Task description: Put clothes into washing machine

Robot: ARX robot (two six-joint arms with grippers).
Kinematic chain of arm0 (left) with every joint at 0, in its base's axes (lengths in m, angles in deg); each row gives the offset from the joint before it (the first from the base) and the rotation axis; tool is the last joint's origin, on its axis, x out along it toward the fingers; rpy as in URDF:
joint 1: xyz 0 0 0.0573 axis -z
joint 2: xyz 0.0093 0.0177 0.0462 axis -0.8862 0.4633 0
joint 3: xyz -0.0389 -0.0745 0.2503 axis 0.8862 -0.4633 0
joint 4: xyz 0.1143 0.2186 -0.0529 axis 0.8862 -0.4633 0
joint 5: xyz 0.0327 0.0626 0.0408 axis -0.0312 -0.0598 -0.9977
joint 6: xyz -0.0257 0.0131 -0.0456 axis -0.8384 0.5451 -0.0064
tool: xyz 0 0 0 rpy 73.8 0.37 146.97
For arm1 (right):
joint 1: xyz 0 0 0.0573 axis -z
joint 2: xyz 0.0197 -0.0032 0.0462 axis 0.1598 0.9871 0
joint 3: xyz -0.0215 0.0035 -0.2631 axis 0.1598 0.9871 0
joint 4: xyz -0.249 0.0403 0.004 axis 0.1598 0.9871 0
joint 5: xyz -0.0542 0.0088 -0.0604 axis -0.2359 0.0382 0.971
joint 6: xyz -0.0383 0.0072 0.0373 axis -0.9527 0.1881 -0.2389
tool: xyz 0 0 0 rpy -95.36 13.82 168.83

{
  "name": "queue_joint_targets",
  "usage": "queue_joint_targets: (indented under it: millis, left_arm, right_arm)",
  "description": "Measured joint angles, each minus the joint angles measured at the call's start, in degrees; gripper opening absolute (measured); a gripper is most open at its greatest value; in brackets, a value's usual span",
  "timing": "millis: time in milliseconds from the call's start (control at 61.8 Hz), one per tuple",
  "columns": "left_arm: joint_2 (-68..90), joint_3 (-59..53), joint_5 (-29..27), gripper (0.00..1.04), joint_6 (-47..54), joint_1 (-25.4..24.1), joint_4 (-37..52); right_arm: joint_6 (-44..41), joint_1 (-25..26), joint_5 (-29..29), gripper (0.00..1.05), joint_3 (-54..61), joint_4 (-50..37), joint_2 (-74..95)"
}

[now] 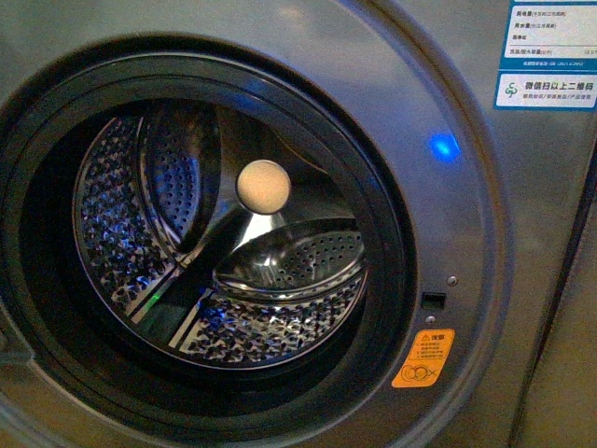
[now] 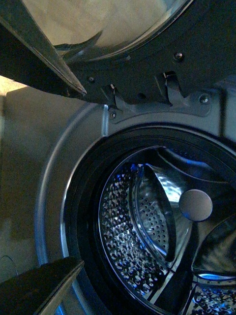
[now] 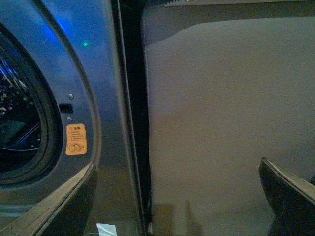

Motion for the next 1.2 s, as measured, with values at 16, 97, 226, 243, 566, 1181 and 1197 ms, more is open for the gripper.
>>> queue_joint_targets:
  millis: [16, 97, 226, 243, 566, 1181, 1197]
  left_arm:
    - [0.0, 0.0, 0.0, 0.98, 0.0, 0.0, 0.0]
    - [0.0, 0.0, 0.0, 0.98, 0.0, 0.0, 0.0]
    - [0.0, 0.0, 0.0, 0.98, 0.0, 0.0, 0.0]
    - [0.0, 0.0, 0.0, 0.98, 0.0, 0.0, 0.0]
    - [0.0, 0.0, 0.0, 0.98, 0.0, 0.0, 0.0]
    - [-0.02, 0.0, 0.04, 0.98, 0.0, 0.0, 0.0]
    - [-0.02, 0.0, 0.04, 0.98, 0.0, 0.0, 0.0]
  right_arm:
    - [0.0, 0.0, 0.0, 0.97, 0.0, 0.0, 0.0]
    - [0.0, 0.0, 0.0, 0.97, 0.0, 0.0, 0.0]
    - [0.0, 0.0, 0.0, 0.97, 0.0, 0.0, 0.0]
    - [0.0, 0.0, 0.0, 0.97, 0.0, 0.0, 0.0]
    - [0.0, 0.0, 0.0, 0.97, 0.0, 0.0, 0.0]
    - [25.46, 47.84, -54.14, 0.97, -9.07, -73.42, 53.75]
    - [25.46, 48.89, -54.62, 0.97, -10.58, -72.43, 55.12]
